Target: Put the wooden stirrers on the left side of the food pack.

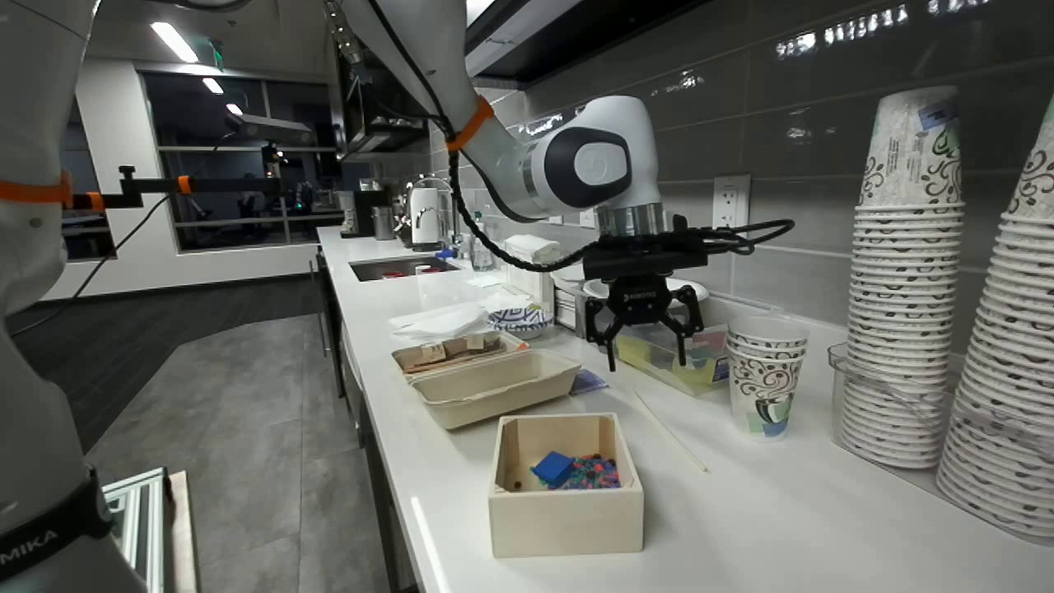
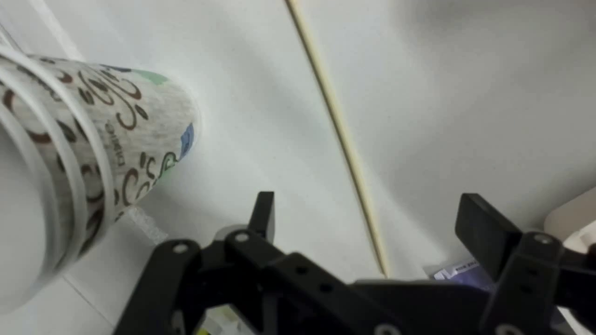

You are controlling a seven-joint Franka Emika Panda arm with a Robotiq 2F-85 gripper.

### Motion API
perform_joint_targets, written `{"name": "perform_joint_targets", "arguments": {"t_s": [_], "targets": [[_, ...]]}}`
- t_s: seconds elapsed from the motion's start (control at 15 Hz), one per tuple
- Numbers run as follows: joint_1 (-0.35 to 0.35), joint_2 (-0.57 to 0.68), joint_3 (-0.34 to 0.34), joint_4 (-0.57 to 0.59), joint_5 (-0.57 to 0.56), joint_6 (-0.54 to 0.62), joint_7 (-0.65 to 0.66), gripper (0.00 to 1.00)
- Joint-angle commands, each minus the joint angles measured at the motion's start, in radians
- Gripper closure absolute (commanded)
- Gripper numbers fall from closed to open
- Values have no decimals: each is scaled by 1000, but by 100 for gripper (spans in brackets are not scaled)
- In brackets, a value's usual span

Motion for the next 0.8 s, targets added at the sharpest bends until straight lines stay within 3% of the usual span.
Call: {"name": "perform_joint_targets", "arguments": {"t_s": [0.0, 0.27, 0.4, 0.73], "targets": [[-34, 22, 22, 16, 54, -23, -58, 15], [-60, 33, 50, 3, 113, -15, -143, 32], [-63, 44, 57, 1, 130, -6, -171, 30], [-71, 91, 69, 21, 169, 21, -198, 45]]}}
